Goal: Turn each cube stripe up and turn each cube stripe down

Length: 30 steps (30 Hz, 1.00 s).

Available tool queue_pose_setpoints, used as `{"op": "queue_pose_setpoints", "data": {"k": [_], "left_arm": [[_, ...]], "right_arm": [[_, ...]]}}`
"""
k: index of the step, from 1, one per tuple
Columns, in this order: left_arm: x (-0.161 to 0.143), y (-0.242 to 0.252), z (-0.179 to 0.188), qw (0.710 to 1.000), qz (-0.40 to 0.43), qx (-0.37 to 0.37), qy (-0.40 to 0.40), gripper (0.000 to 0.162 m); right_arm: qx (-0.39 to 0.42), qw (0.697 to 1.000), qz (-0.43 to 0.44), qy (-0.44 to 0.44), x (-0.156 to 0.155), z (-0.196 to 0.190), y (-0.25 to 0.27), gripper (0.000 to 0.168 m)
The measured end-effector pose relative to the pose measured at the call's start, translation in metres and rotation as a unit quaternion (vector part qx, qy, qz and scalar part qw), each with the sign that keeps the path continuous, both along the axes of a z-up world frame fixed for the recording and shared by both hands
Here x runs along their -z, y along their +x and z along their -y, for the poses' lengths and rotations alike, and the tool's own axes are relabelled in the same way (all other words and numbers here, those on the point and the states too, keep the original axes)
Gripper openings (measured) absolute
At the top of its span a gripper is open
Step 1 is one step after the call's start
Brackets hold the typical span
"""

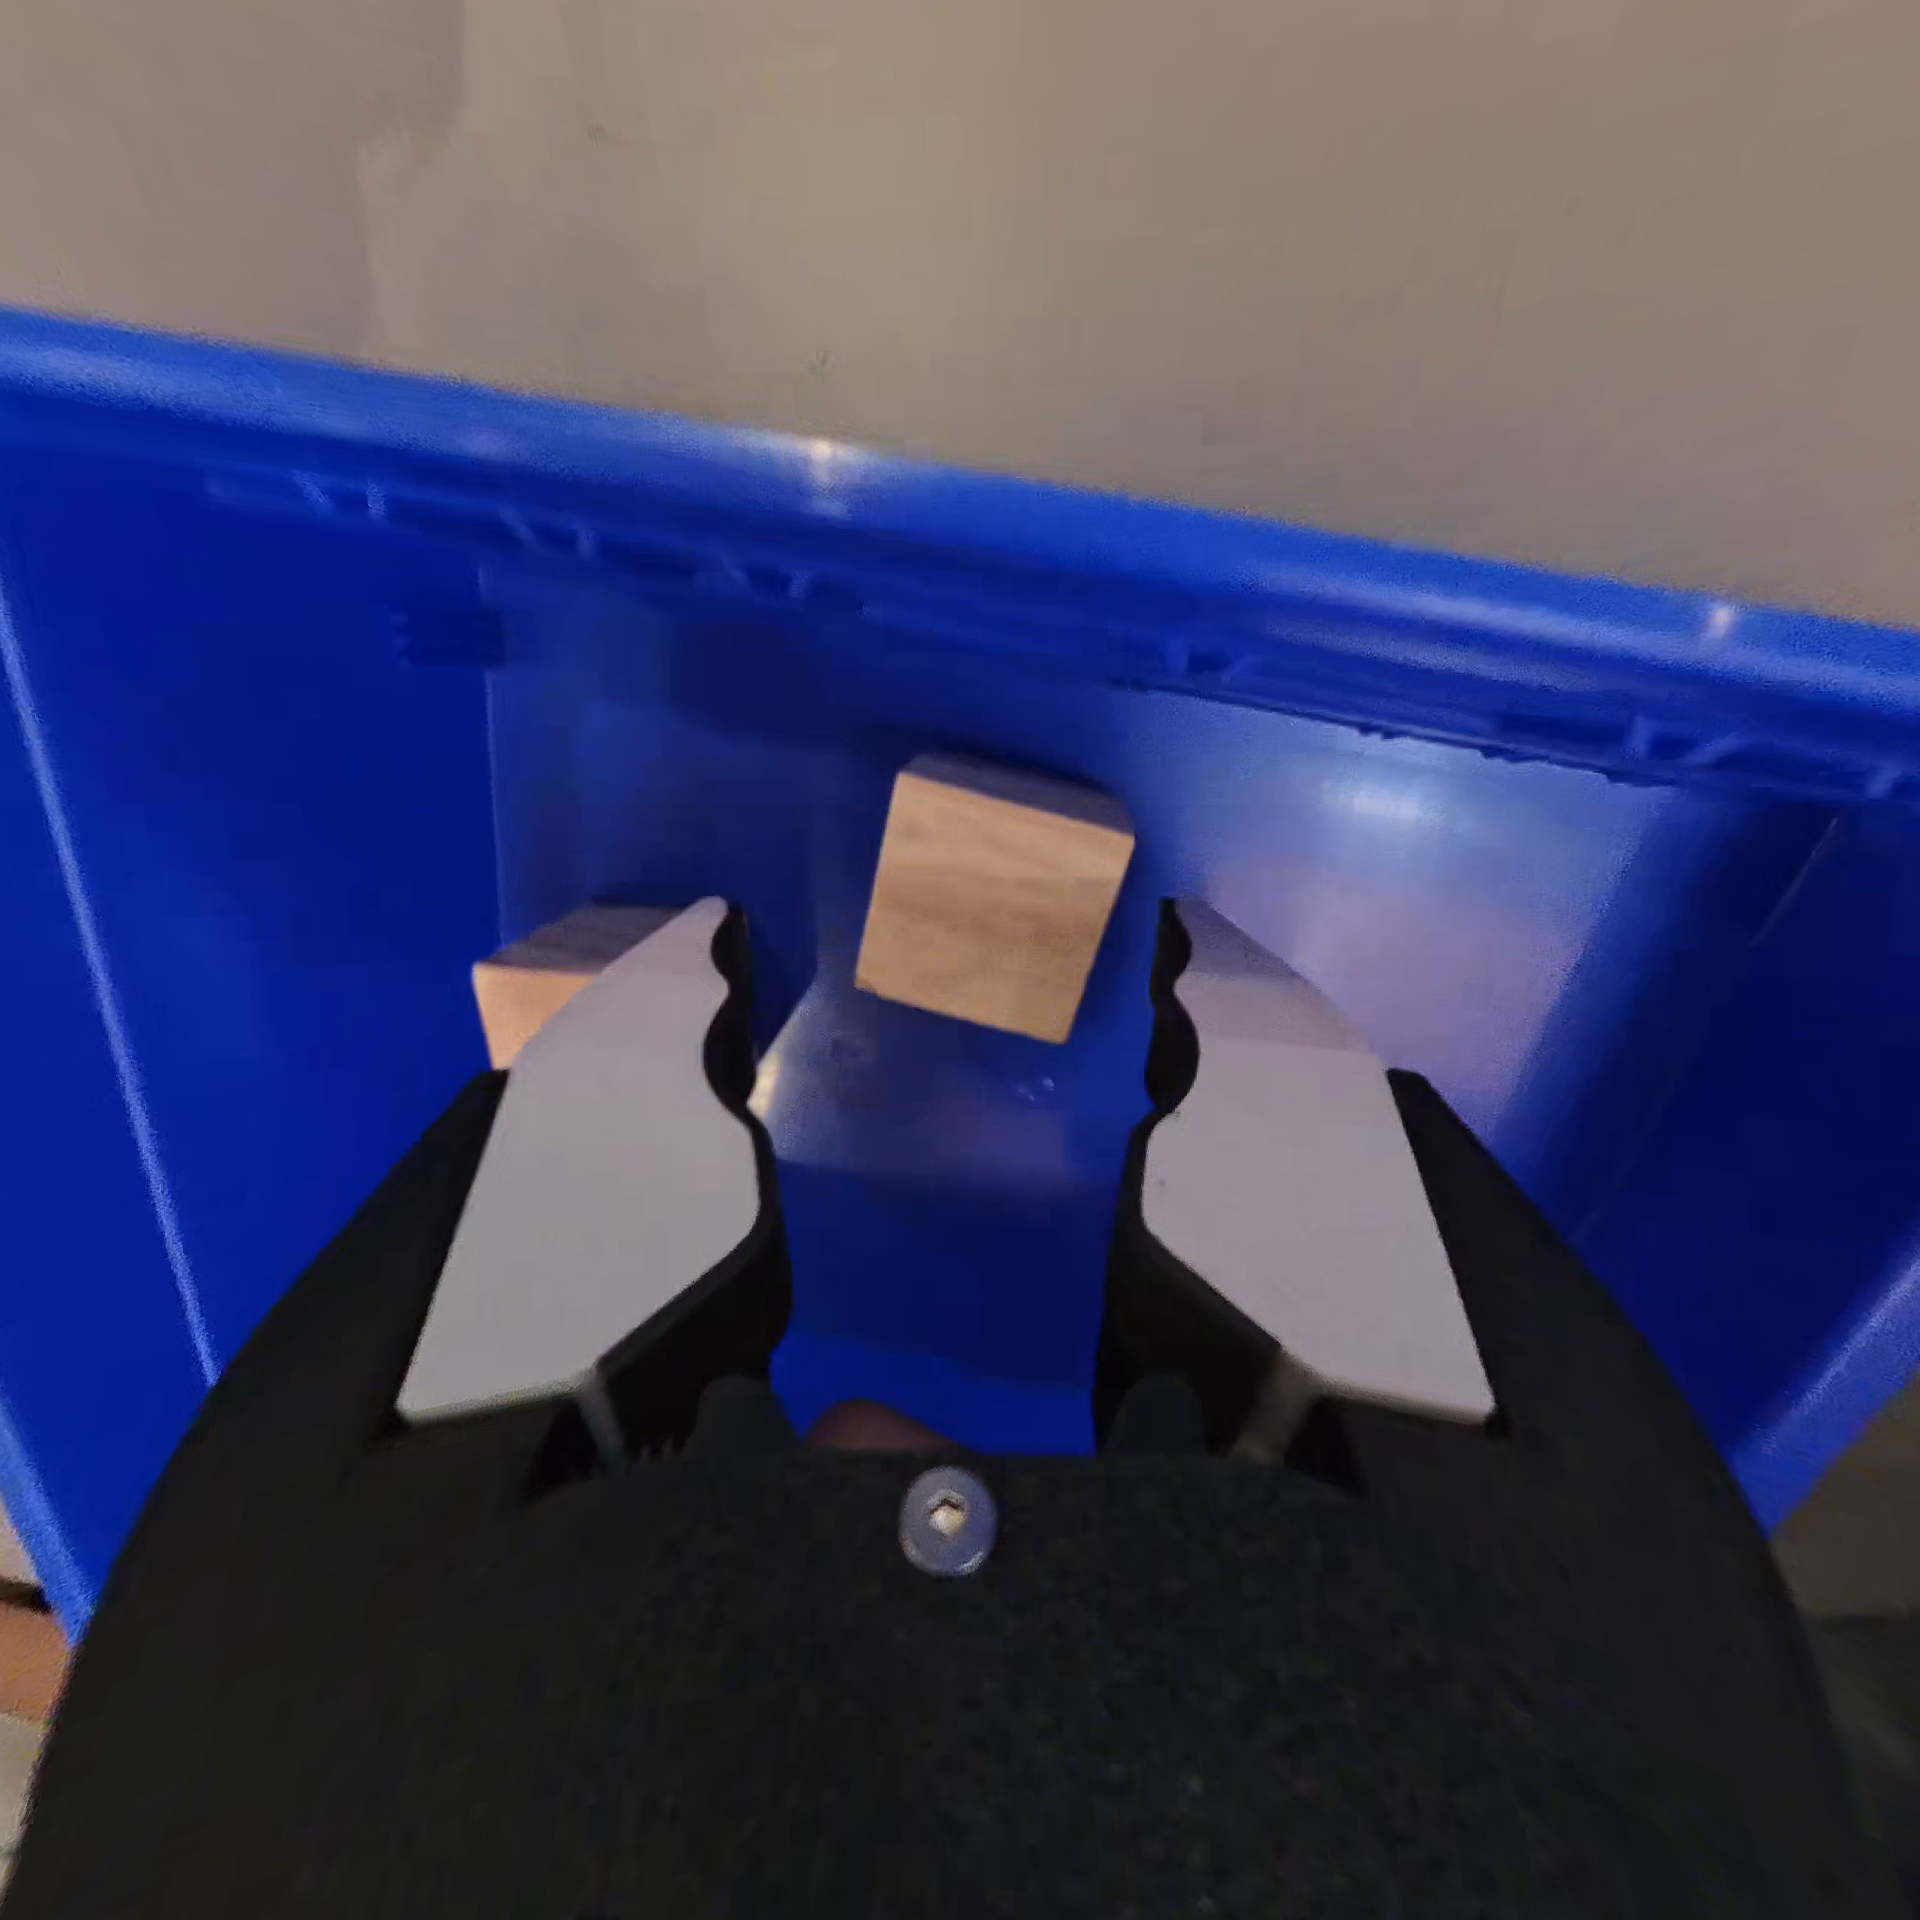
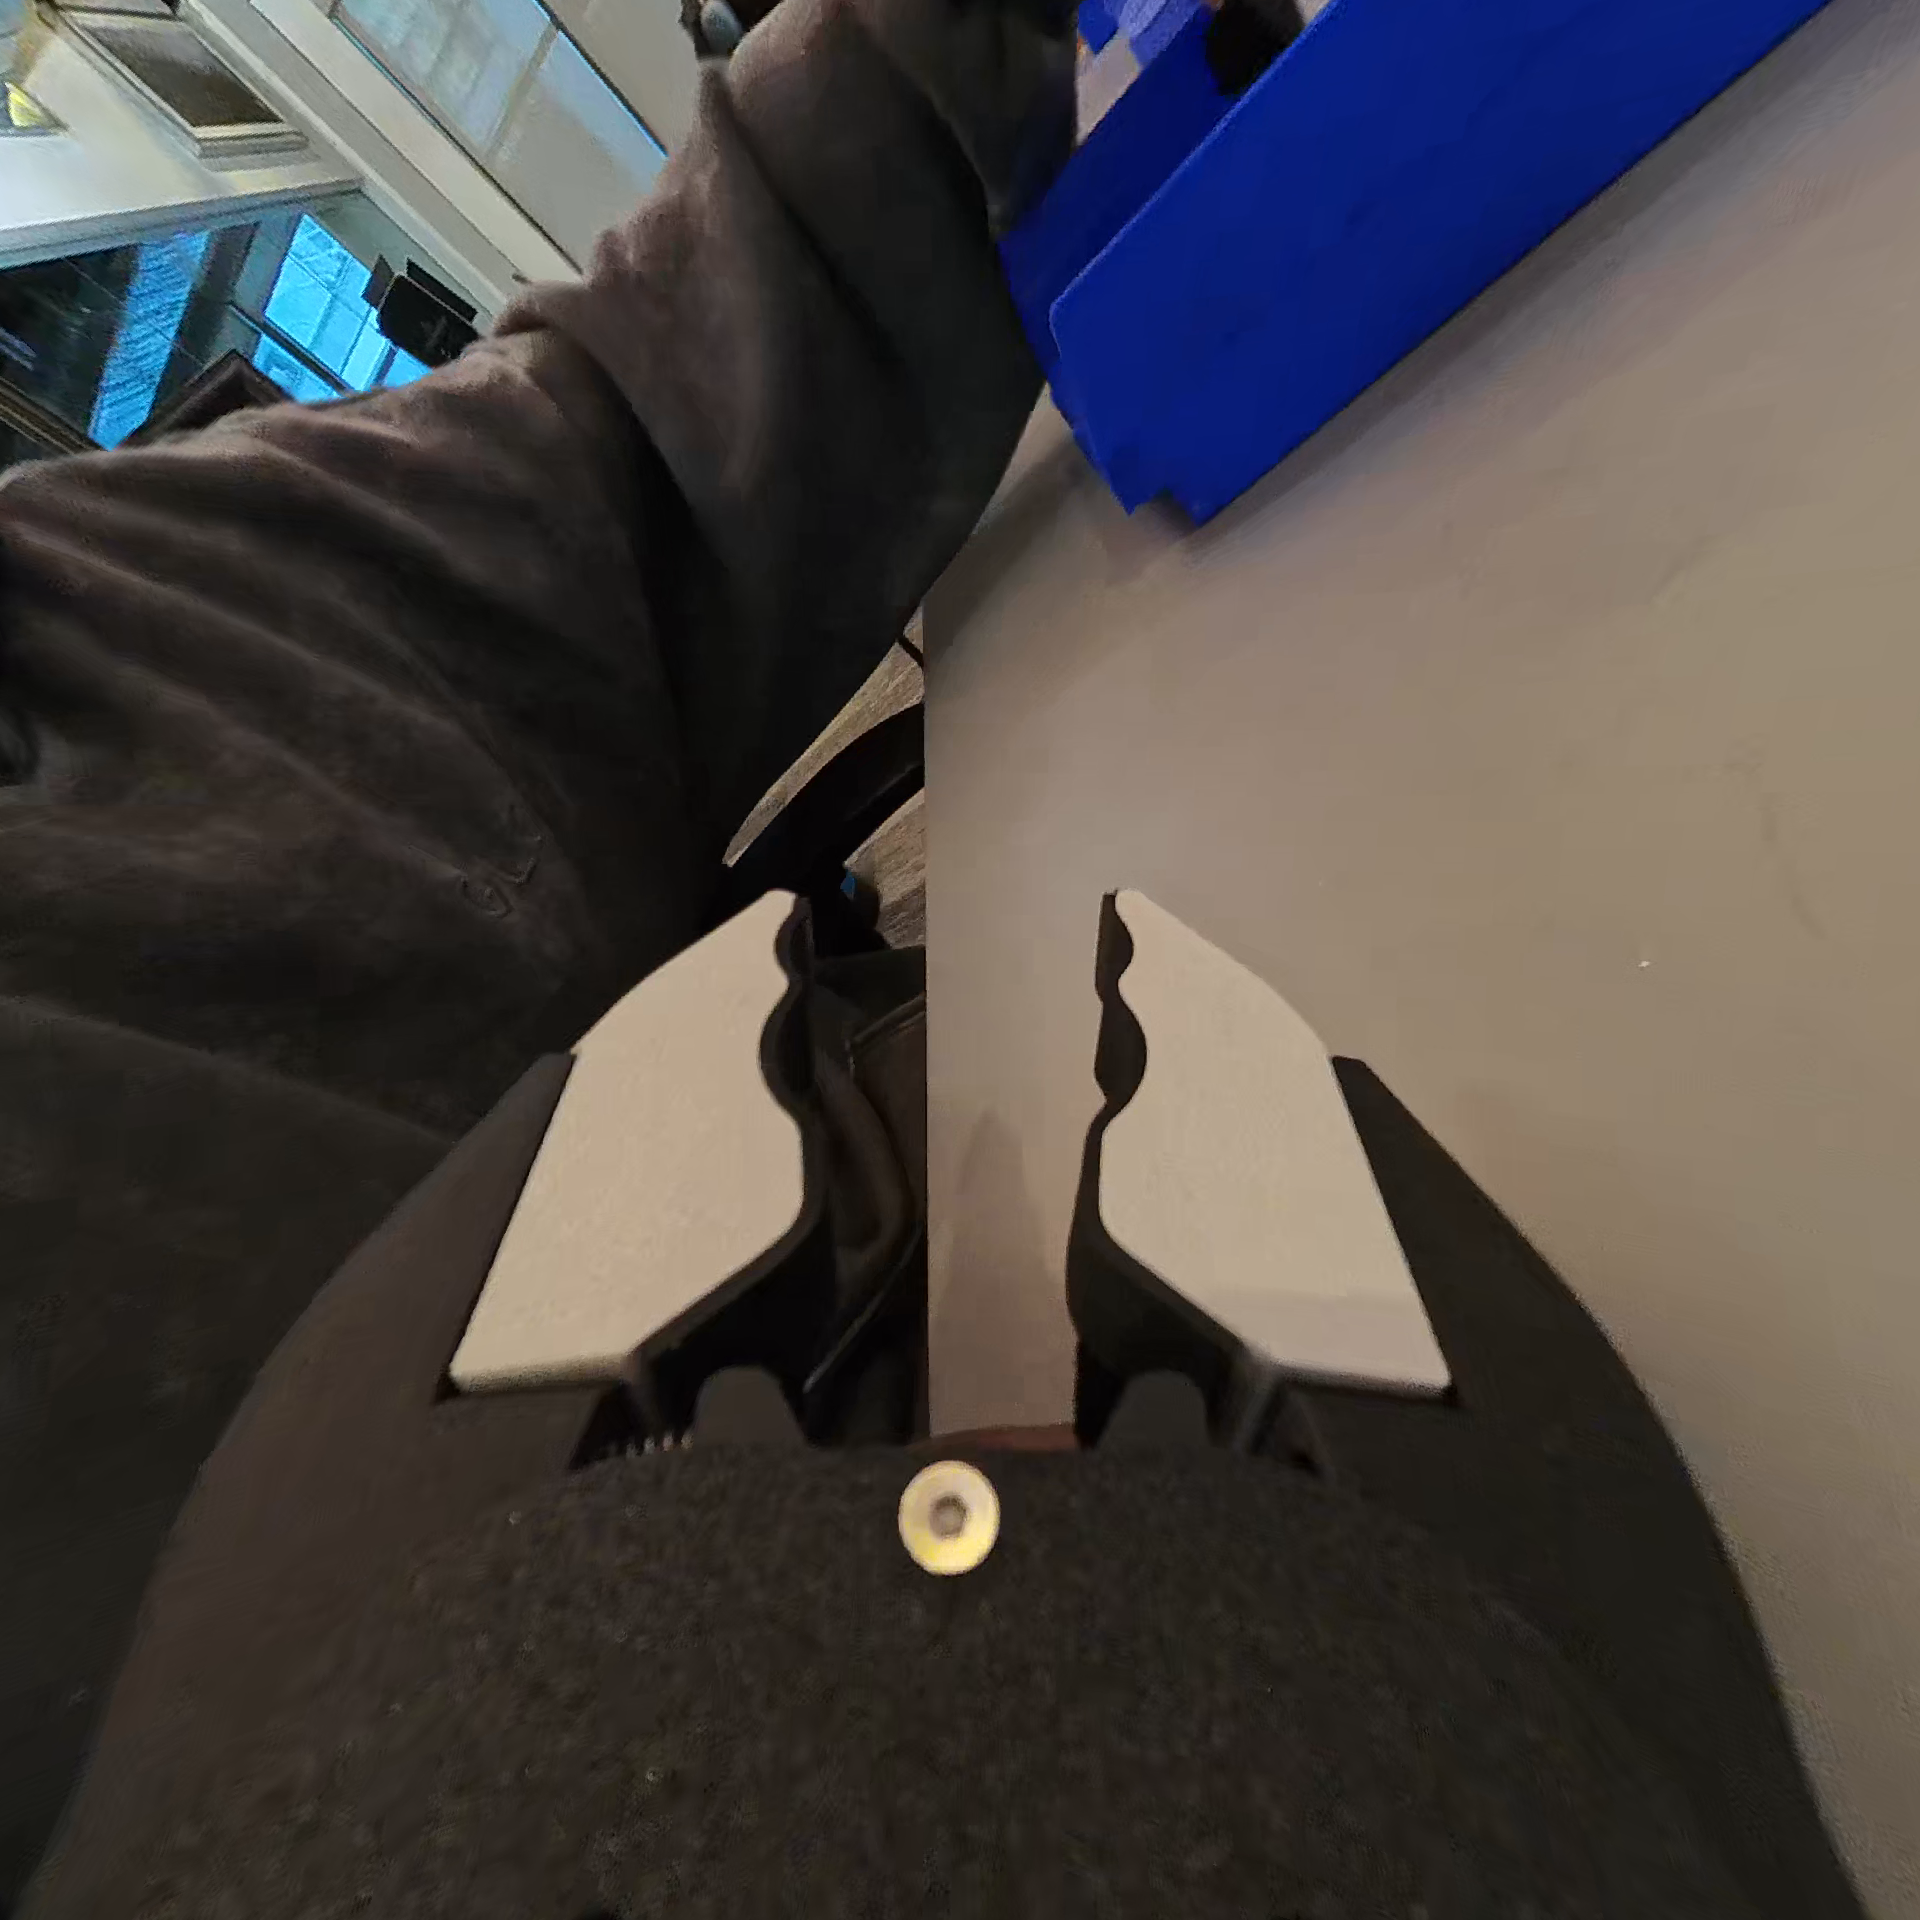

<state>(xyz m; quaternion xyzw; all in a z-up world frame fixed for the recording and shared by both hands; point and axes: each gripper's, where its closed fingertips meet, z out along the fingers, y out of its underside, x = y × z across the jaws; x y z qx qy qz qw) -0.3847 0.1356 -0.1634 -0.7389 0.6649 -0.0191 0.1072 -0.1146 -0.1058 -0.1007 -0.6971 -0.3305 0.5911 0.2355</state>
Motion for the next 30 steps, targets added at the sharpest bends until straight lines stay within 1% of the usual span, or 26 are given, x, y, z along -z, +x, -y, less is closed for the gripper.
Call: {"op": "queue_pose_setpoints", "data": {"k": [3, 4, 5, 6, 9, 11, 12, 15, 18, 20, 21, 23, 26, 28, 30], "left_arm": [[0.008, 0.007, 0.001, 0.999, -0.010, 0.026, -0.021, 0.071], [0.012, 0.006, 0.002, 0.999, -0.019, 0.035, -0.030, 0.064], [0.017, 0.003, 0.005, 0.998, -0.035, 0.045, -0.038, 0.052], [0.021, 0.001, 0.006, 0.996, -0.047, 0.056, -0.041, 0.045], [0.017, 0.000, 0.013, 0.995, -0.059, 0.061, -0.053, 0.045], [0.006, 0.005, 0.013, 0.997, -0.040, 0.065, -0.022, 0.045], [-0.002, 0.006, 0.015, 0.998, -0.026, 0.055, -0.017, 0.045], [-0.035, 0.008, 0.014, 0.999, 0.040, 0.006, 0.017, 0.045], [-0.070, 0.007, 0.015, 0.986, 0.145, -0.072, 0.042, 0.045], [-0.092, 0.011, 0.019, 0.962, 0.236, -0.131, 0.040, 0.045], [-0.103, 0.016, 0.025, 0.943, 0.291, -0.161, 0.024, 0.045], [-0.120, 0.031, 0.038, 0.899, 0.388, -0.205, -0.004, 0.045], [-0.135, 0.065, 0.060, 0.831, 0.493, -0.253, -0.054, 0.044], [-0.146, 0.099, 0.075, 0.784, 0.550, -0.268, -0.104, 0.044], [-0.163, 0.138, 0.096, 0.732, 0.611, -0.245, -0.173, 0.044]], "right_arm": [[-0.006, 1.000, 0.008, -0.005, 0.005, 0.000, -0.001, 0.052], [-0.007, 1.000, 0.009, -0.009, 0.006, 0.000, -0.001, 0.052], [-0.009, 1.000, 0.008, -0.014, 0.007, 0.000, -0.002, 0.052], [-0.011, 1.000, 0.008, -0.017, 0.008, 0.001, -0.002, 0.052], [-0.014, 1.000, 0.010, -0.020, 0.010, 0.001, -0.001, 0.051], [-0.016, 1.000, 0.013, -0.017, 0.010, 0.001, -0.001, 0.051], [-0.016, 1.000, 0.014, -0.015, 0.009, 0.001, -0.001, 0.050], [-0.013, 1.000, 0.012, -0.007, 0.005, 0.002, 0.002, 0.049], [0.012, 1.000, 0.012, -0.004, 0.002, -0.003, 0.009, 0.049], [0.049, 0.999, 0.019, -0.005, 0.001, -0.014, 0.015, 0.048], [0.069, 0.997, 0.020, -0.006, 0.001, -0.020, 0.018, 0.048], [0.100, 0.995, 0.015, -0.016, 0.000, -0.030, 0.024, 0.049], [0.132, 0.991, -0.006, -0.024, -0.010, -0.047, 0.024, 0.049], [0.149, 0.988, -0.024, -0.022, -0.021, -0.062, 0.019, 0.050], [0.151, 0.987, -0.048, -0.025, -0.035, -0.074, 0.008, 0.051]]}}
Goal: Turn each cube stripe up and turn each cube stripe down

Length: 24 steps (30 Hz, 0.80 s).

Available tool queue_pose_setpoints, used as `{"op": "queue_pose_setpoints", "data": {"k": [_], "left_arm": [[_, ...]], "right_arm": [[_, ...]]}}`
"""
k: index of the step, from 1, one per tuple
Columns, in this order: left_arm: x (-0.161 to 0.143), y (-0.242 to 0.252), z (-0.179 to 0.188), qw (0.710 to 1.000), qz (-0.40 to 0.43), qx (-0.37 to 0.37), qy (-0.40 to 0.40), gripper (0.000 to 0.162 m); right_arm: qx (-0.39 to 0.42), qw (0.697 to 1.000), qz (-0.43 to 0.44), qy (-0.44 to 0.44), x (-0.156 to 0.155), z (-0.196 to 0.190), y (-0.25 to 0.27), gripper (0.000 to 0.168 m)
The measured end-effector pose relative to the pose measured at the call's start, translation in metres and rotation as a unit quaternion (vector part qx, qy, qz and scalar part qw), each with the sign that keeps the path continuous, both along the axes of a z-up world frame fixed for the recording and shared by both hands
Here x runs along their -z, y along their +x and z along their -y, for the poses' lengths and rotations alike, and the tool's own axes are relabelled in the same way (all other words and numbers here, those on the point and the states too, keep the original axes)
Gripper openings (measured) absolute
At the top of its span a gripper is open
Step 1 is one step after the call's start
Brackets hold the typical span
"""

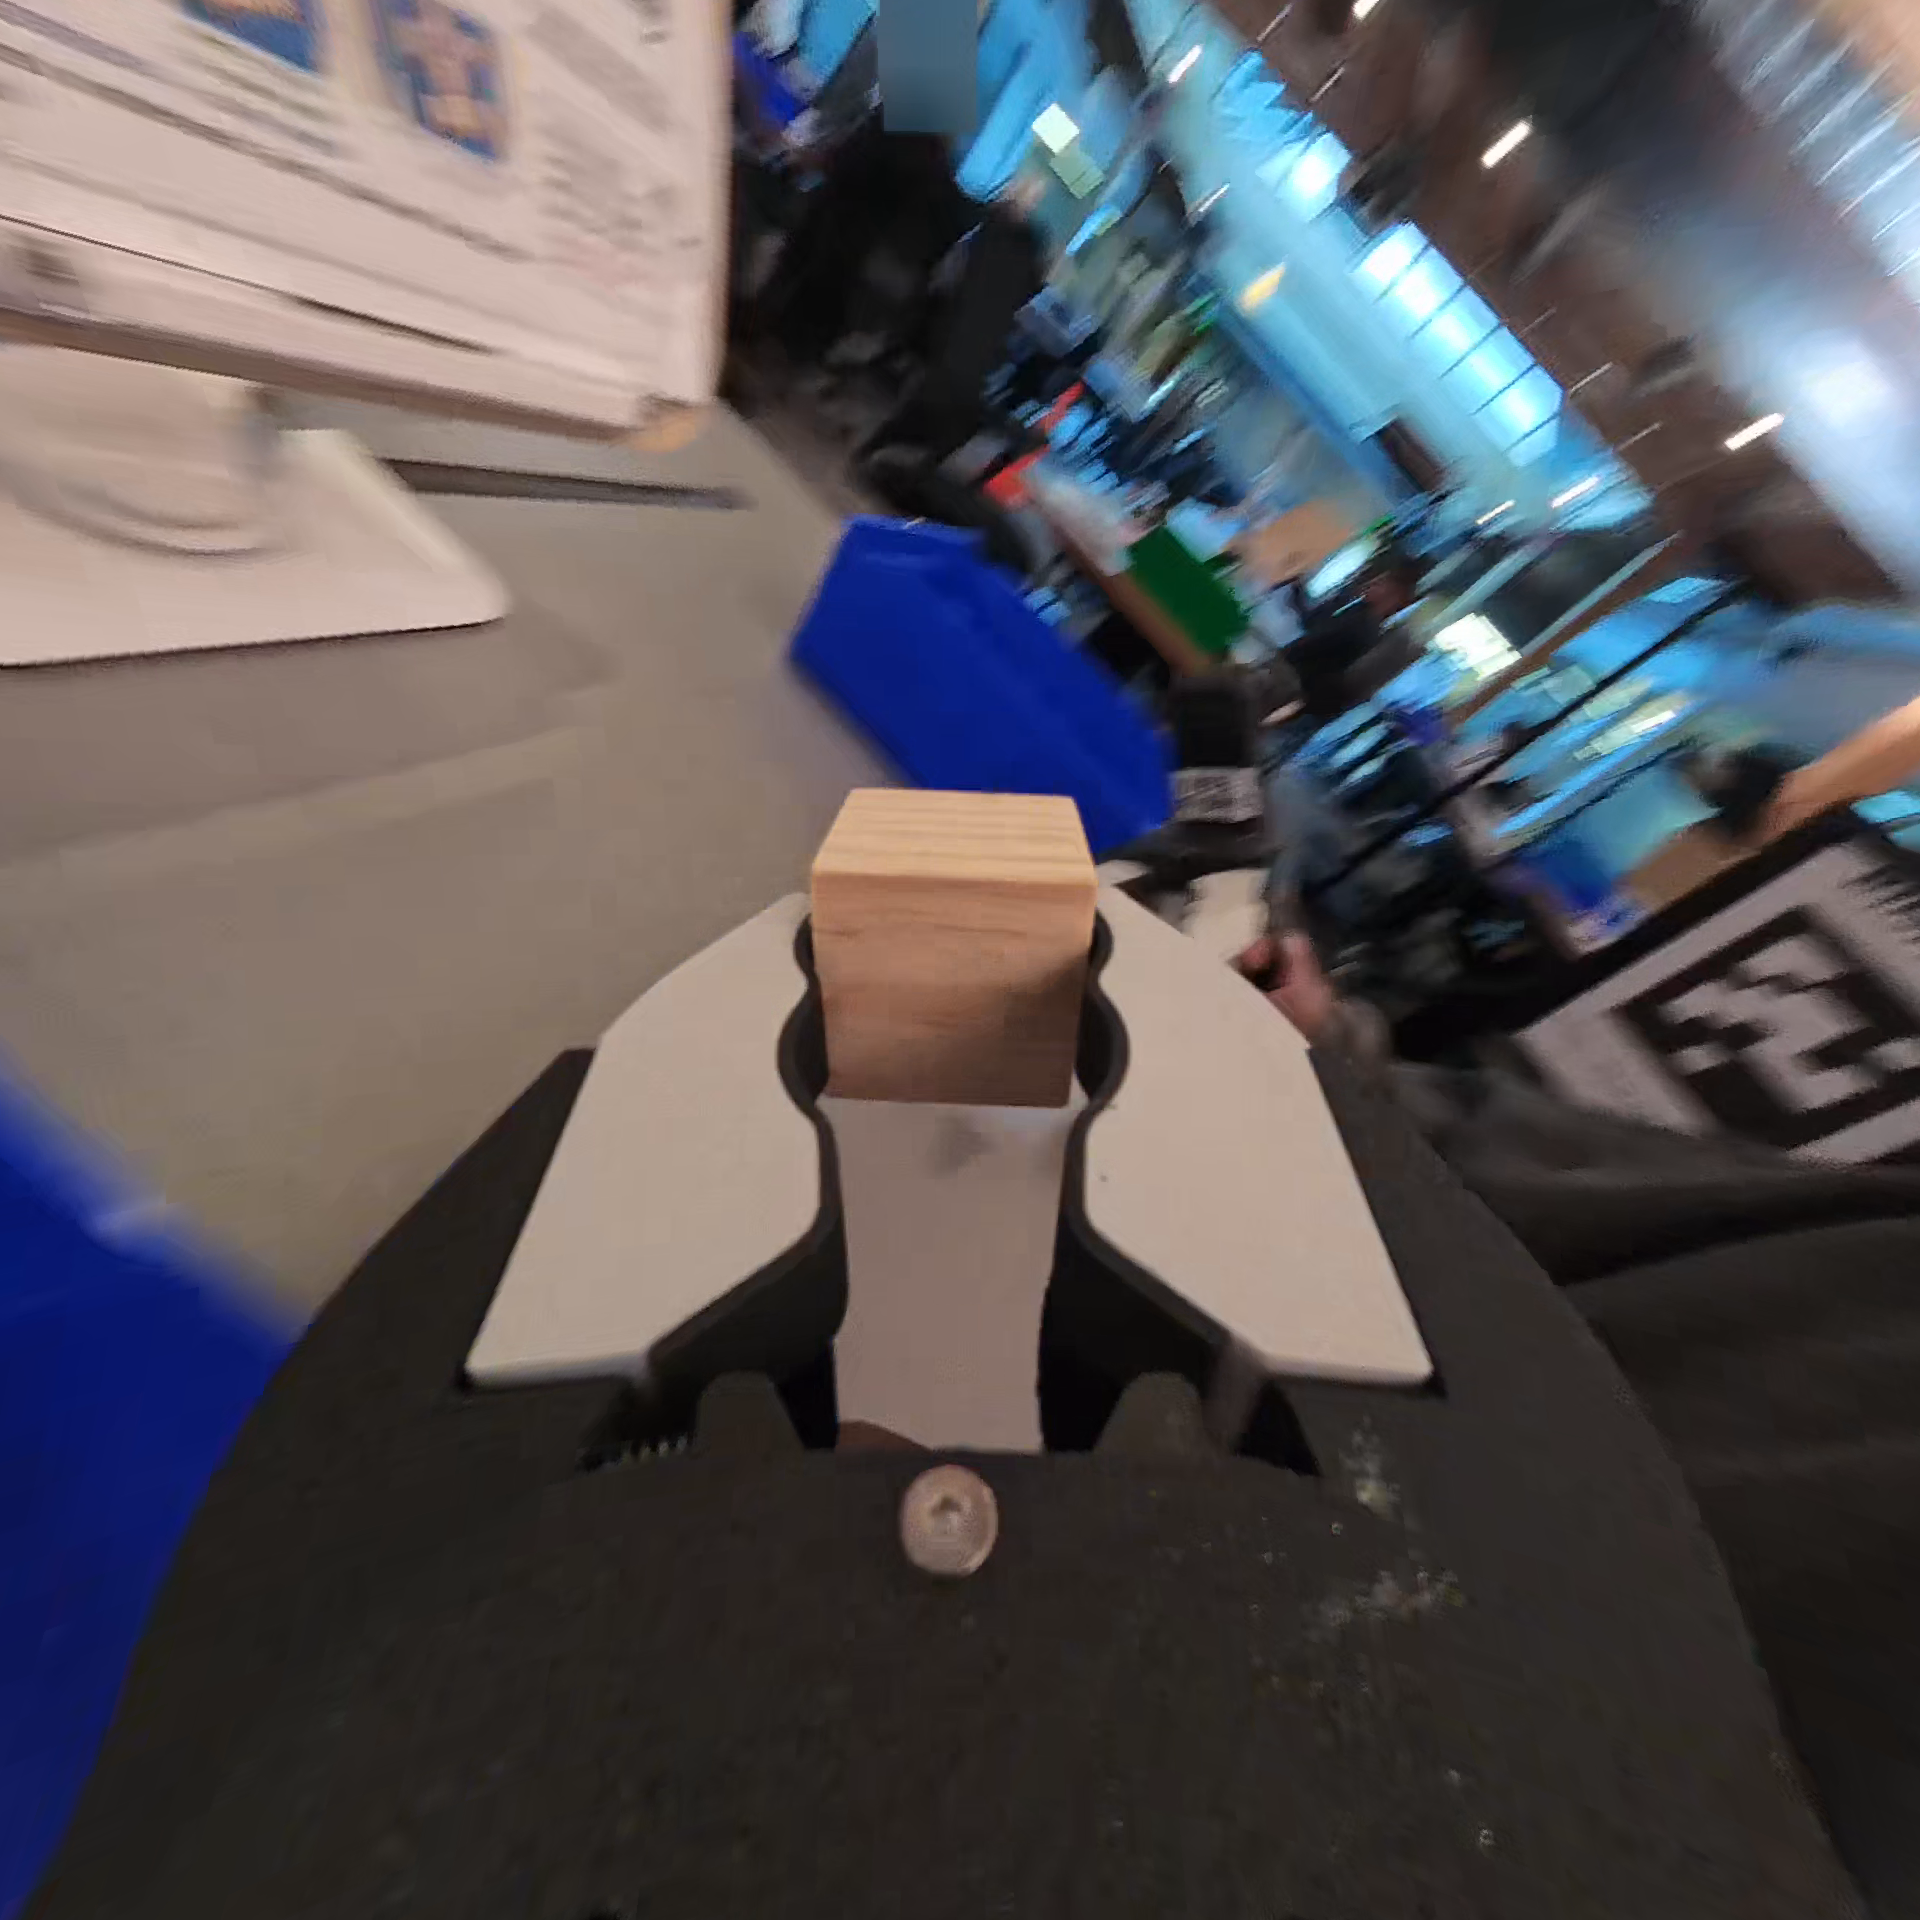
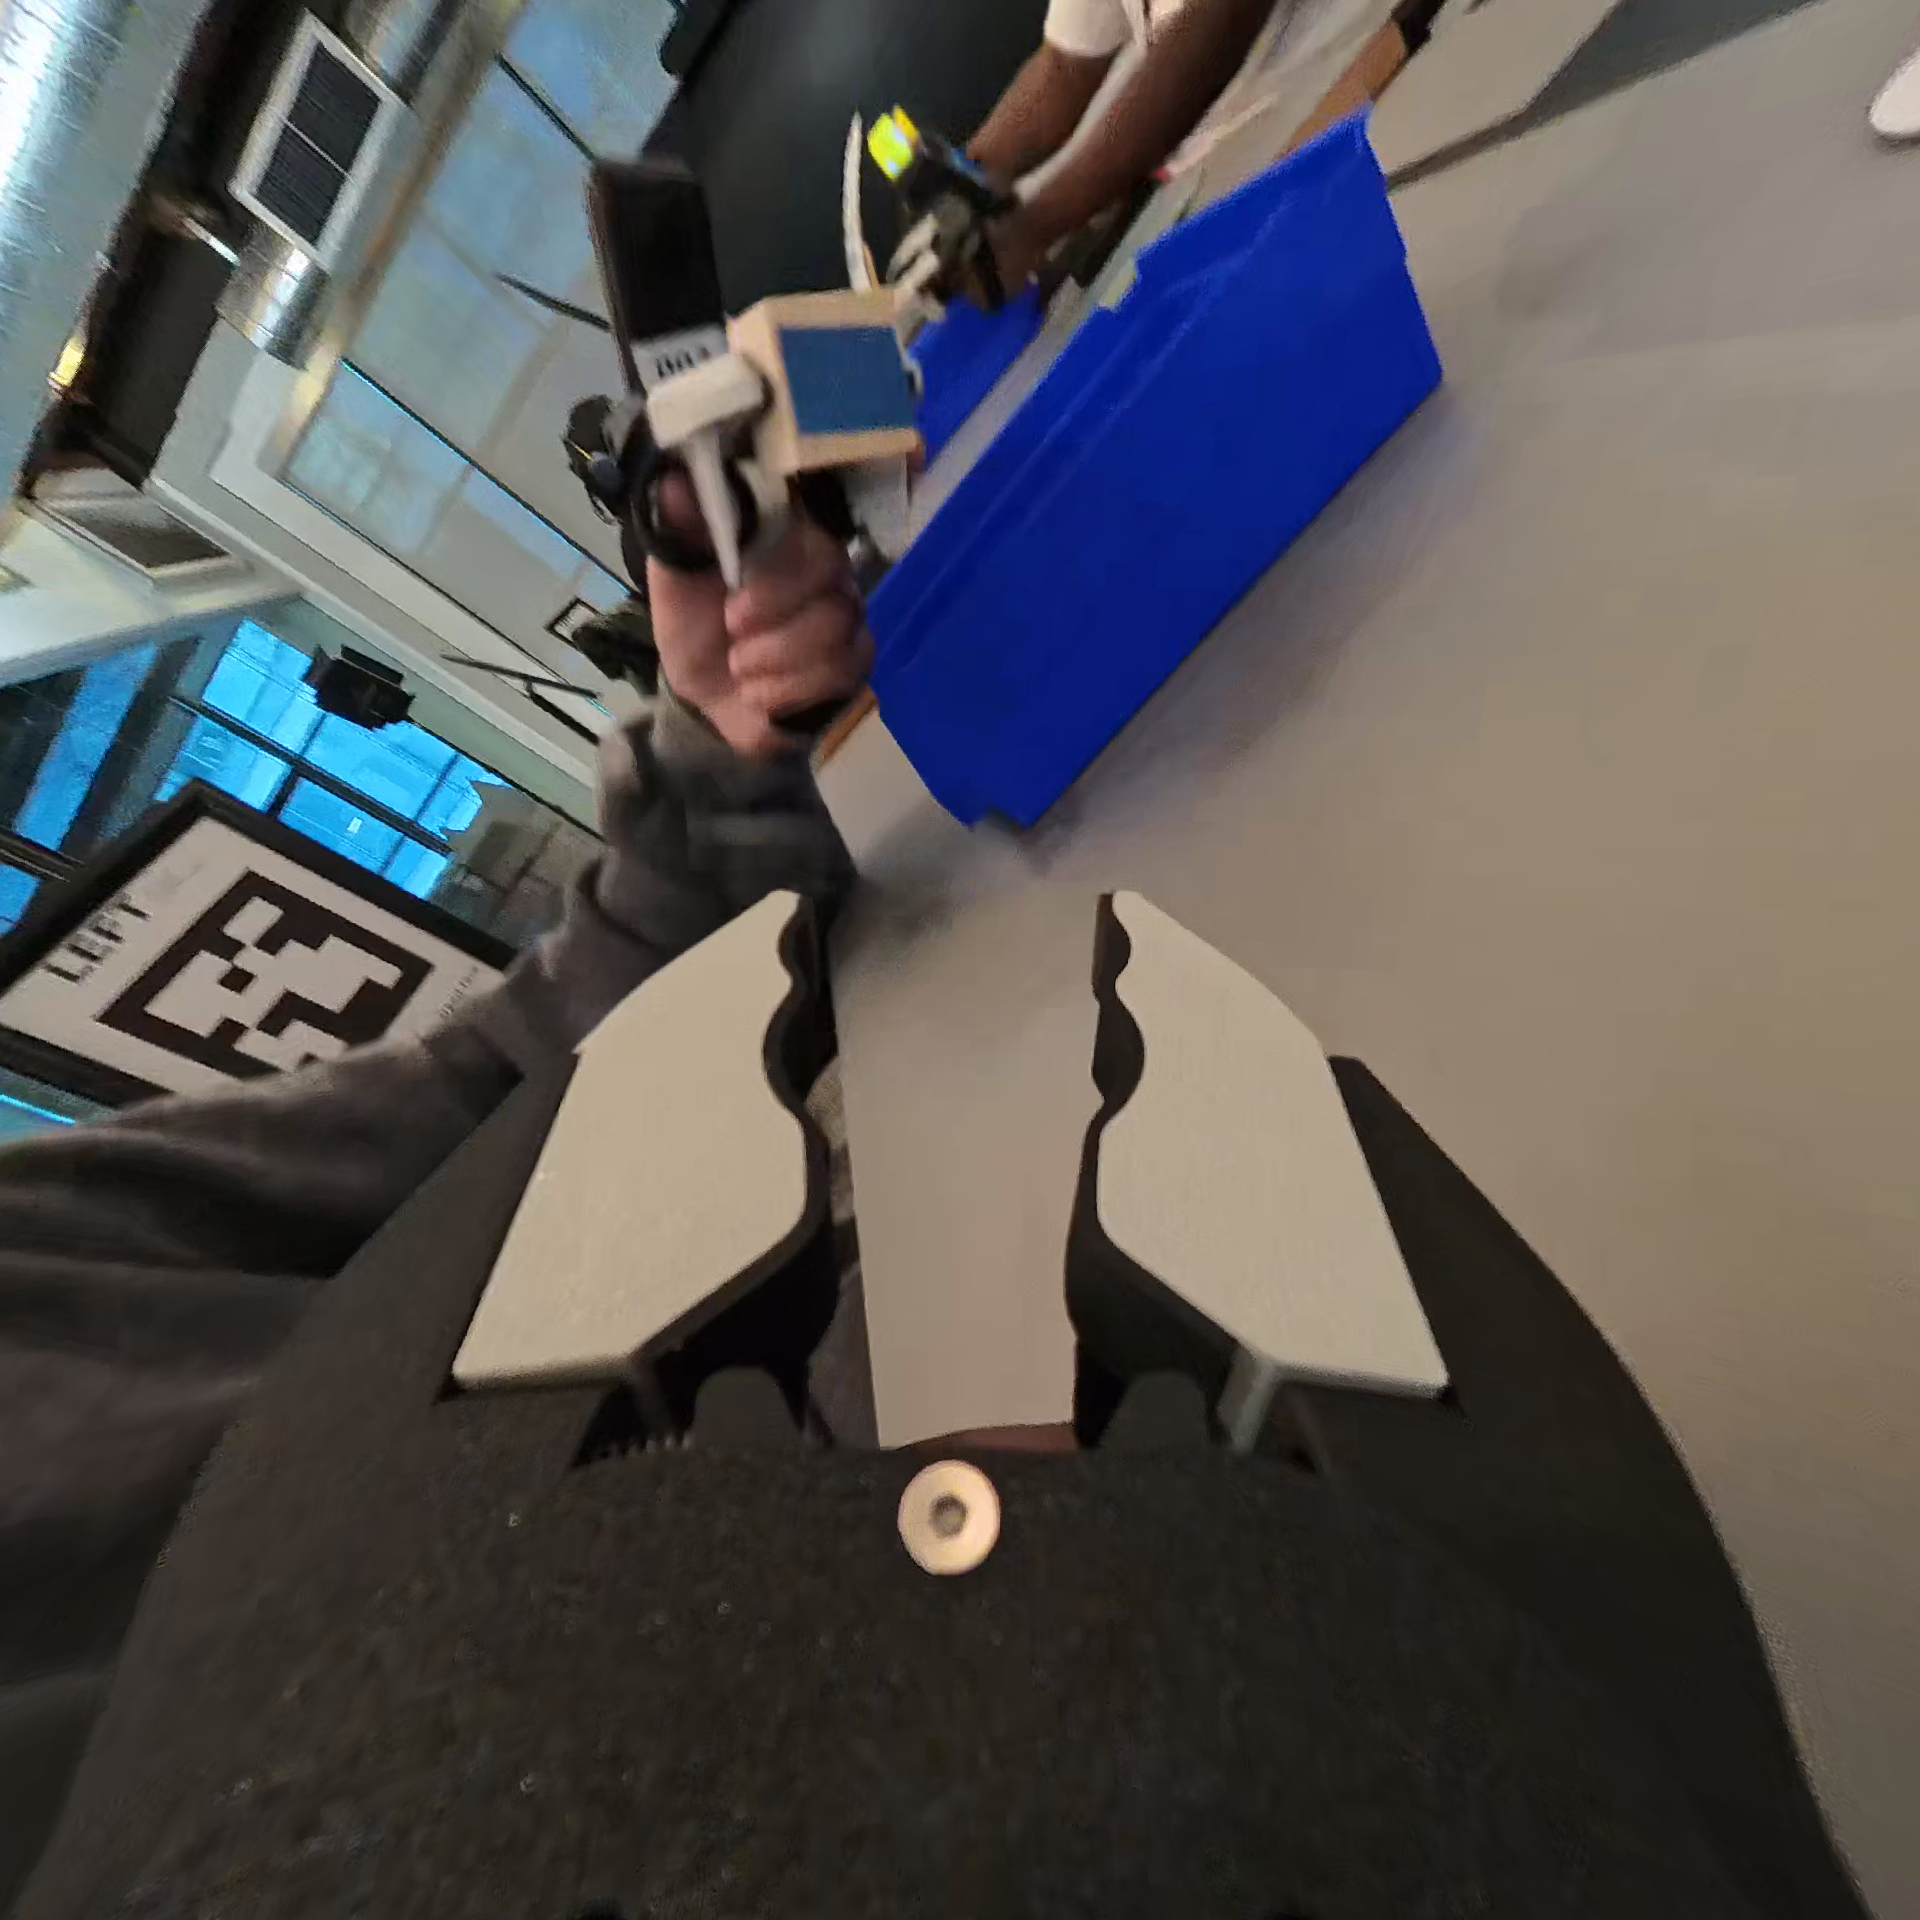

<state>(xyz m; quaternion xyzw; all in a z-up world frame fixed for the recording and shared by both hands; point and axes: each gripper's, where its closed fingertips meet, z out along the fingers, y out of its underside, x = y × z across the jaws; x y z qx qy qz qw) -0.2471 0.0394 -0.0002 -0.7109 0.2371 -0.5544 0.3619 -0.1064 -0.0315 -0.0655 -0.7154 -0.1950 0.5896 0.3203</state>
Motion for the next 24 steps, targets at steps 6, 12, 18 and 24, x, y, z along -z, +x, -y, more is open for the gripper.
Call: {"op": "queue_pose_setpoints", "data": {"k": [6, 12, 18, 24], "left_arm": [[0.000, 0.086, 0.026, 0.989, 0.124, 0.047, -0.068, 0.044], [0.033, 0.116, 0.022, 0.985, 0.118, 0.048, -0.114, 0.044], [0.051, 0.129, 0.026, 0.985, 0.097, 0.057, -0.130, 0.044], [0.058, 0.142, 0.039, 0.985, 0.080, 0.079, -0.131, 0.044]], "right_arm": [[-0.005, 0.994, -0.108, -0.017, -0.033, -0.017, -0.029, 0.052], [0.022, 0.997, -0.076, -0.013, -0.013, -0.019, -0.027, 0.053], [0.029, 0.996, -0.075, -0.024, -0.002, -0.026, -0.027, 0.053], [0.023, 0.996, -0.081, -0.031, 0.003, -0.026, -0.030, 0.047]]}}
